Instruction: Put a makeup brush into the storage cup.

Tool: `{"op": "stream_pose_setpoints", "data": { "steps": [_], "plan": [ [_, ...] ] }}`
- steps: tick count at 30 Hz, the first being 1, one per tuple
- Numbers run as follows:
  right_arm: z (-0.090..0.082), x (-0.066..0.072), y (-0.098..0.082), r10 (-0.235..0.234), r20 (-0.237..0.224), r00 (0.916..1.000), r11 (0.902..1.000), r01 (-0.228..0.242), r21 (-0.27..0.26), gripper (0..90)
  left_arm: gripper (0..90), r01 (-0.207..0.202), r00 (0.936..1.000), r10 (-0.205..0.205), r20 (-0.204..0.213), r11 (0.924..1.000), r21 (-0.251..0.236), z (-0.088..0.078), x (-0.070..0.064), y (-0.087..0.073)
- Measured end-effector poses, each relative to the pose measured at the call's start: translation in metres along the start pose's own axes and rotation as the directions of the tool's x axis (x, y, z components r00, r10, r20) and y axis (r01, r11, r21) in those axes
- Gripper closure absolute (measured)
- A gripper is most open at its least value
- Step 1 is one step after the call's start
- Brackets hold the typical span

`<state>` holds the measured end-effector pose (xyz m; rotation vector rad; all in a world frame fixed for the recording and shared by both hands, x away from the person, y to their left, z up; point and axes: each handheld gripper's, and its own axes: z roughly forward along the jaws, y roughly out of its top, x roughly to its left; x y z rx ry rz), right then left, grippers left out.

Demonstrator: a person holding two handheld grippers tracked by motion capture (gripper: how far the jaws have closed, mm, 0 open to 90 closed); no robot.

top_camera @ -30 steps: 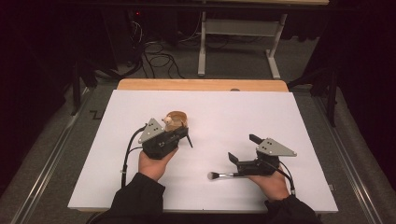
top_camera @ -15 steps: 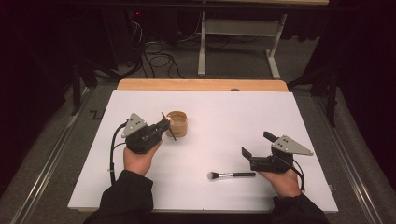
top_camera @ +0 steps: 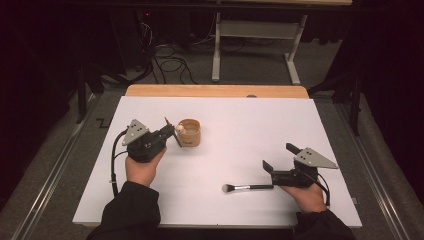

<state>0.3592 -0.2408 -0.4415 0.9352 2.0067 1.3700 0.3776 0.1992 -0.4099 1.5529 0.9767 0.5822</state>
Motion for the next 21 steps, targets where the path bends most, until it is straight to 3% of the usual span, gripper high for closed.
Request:
{"op": "stream_pose_setpoints", "data": {
  "steps": [5, 12, 16, 21],
  "plan": [
    [-0.002, 0.000, -0.011, -0.017, -0.006, 0.9998, 0.9996, 0.017, 0.024, 0.3, 83.3, 0.014, 0.9998, -0.014, 0.017, 0.9998, -0.016, 0.001, -0.002, 0.005],
    [0.000, 0.002, -0.011, -0.022, -0.008, 0.9997, 0.9994, 0.022, 0.025, 0.4, 83.3, 0.004, 0.9995, -0.003, 0.031, 0.9991, -0.042, 0.004, -0.008, 0.028],
    [-0.002, -0.001, -0.010, -0.011, -0.002, 0.9999, 0.9998, 0.011, 0.016, 0.4, 83.3, -0.004, 0.9996, 0.006, 0.026, 0.9987, -0.051, 0.008, -0.008, 0.044],
    [-0.002, -0.001, -0.010, -0.012, 0.001, 0.9999, 0.9998, 0.012, 0.016, 0.6, 83.3, -0.005, 0.9999, 0.006, 0.011, 0.9991, -0.043, 0.016, -0.002, 0.053]
  ]
}}
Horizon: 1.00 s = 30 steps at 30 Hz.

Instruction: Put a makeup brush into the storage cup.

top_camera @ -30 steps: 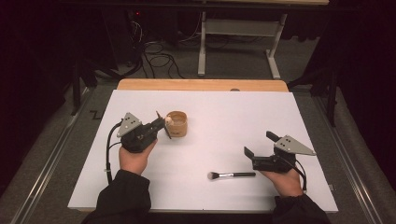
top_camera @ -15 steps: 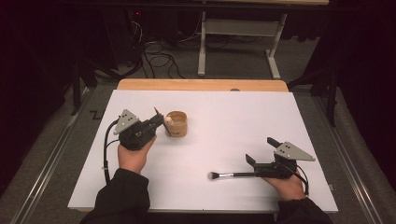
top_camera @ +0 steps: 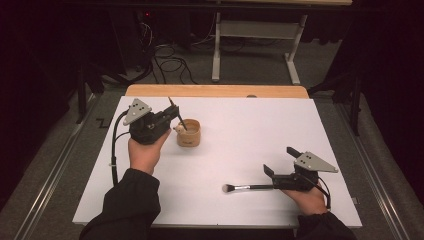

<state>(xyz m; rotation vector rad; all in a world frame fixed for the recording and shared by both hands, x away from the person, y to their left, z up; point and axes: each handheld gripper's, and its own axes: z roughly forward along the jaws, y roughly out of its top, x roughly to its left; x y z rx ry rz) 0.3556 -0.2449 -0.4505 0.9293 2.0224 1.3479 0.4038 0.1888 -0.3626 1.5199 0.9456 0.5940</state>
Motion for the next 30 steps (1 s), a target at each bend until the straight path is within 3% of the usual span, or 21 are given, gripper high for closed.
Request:
{"op": "stream_pose_setpoints", "data": {
  "steps": [19, 30],
  "plan": [
    [0.001, -0.001, -0.001, 0.007, 0.001, 1.0000, 1.0000, -0.007, 0.005, 0.9, 83.3, 0.016, 0.9988, -0.015, -0.046, 0.9995, 0.028, 0.027, 0.025, 0.002],
    [0.002, -0.001, -0.002, 0.007, 0.004, 1.0000, 0.9999, -0.007, 0.013, 1.1, 83.3, 0.012, 0.9988, -0.009, -0.049, 0.9984, 0.055, 0.034, 0.027, -0.005]
  ]
}}
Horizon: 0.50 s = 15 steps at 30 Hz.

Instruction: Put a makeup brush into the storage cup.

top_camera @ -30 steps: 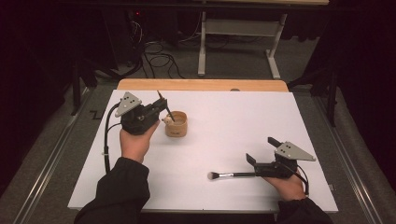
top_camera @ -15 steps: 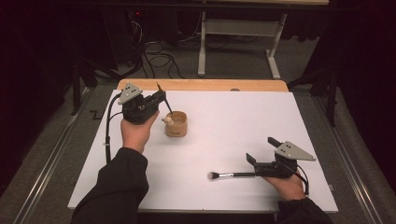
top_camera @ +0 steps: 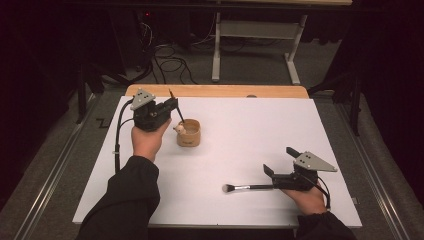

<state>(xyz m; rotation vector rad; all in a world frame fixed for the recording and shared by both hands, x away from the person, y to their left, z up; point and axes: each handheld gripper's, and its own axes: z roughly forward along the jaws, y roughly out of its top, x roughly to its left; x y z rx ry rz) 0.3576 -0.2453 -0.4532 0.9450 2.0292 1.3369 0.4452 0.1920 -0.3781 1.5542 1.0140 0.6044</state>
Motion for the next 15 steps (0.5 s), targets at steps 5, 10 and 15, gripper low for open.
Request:
{"op": "stream_pose_setpoints", "data": {
  "steps": [5, 10, 15],
  "plan": [
    [0.000, 0.000, 0.000, 0.001, -0.002, 1.0000, 1.0000, -0.001, 0.002, 1.1, 83.3, 0.009, 0.9999, -0.009, -0.007, 0.9998, 0.018, 0.004, 0.002, -0.007],
    [0.000, 0.000, -0.001, -0.001, -0.005, 1.0000, 1.0000, 0.001, 0.004, 1.3, 83.3, 0.006, 0.9999, -0.005, -0.015, 0.9992, 0.041, 0.006, 0.003, -0.012],
    [0.001, 0.000, -0.001, -0.006, -0.007, 1.0000, 1.0000, 0.006, 0.007, 1.7, 83.2, 0.009, 0.9998, -0.008, -0.017, 0.9982, 0.059, 0.010, 0.004, -0.020]
  ]
}}
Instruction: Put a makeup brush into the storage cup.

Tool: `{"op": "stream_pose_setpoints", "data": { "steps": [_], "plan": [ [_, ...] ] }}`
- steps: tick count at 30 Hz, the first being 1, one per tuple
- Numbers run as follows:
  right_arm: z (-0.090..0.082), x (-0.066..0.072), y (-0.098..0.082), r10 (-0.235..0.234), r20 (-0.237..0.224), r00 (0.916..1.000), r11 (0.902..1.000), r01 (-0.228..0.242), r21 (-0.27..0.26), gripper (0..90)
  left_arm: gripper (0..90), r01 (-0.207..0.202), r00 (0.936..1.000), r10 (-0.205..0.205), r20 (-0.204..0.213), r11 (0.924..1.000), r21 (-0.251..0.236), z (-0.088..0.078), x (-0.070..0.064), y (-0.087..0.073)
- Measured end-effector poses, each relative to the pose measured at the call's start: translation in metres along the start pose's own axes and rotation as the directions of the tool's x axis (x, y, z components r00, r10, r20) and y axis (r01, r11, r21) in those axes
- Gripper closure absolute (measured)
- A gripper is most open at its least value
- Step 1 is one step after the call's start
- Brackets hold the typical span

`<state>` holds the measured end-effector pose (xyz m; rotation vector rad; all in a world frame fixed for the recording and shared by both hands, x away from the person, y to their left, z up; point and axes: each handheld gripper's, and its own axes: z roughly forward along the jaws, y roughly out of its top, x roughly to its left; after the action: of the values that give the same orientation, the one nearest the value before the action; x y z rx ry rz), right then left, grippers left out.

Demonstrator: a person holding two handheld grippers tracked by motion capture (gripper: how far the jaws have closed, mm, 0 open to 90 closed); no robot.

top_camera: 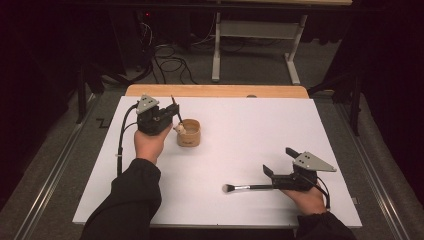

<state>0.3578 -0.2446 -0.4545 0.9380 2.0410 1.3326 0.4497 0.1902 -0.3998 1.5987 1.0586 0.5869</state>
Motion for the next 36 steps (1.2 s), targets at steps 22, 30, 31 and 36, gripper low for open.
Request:
{"op": "stream_pose_setpoints", "data": {
  "steps": [22, 30, 31, 36],
  "plan": [
    [0.001, 0.001, -0.001, -0.004, -0.002, 1.0000, 0.9999, 0.004, 0.011, 2.6, 36.8, 0.011, 0.9998, -0.011, -0.019, 0.9999, 0.004, 0.005, -0.001, -0.007],
    [0.002, 0.002, -0.001, -0.009, -0.002, 1.0000, 0.9999, 0.009, 0.014, 2.7, 17.7, 0.018, 0.9983, -0.016, -0.057, 0.9996, 0.024, -0.009, 0.004, -0.005],
    [0.002, 0.002, -0.001, -0.012, -0.002, 0.9999, 0.9999, 0.012, 0.011, 2.6, 17.5, 0.011, 0.9984, -0.010, -0.055, 0.9997, 0.023, -0.012, 0.003, -0.005],
    [0.002, 0.002, -0.001, -0.008, 0.004, 1.0000, 0.9999, 0.008, 0.011, 2.6, 16.6, 0.005, 0.9989, -0.004, -0.046, 0.9997, 0.025, -0.022, 0.001, -0.008]
  ]
}}
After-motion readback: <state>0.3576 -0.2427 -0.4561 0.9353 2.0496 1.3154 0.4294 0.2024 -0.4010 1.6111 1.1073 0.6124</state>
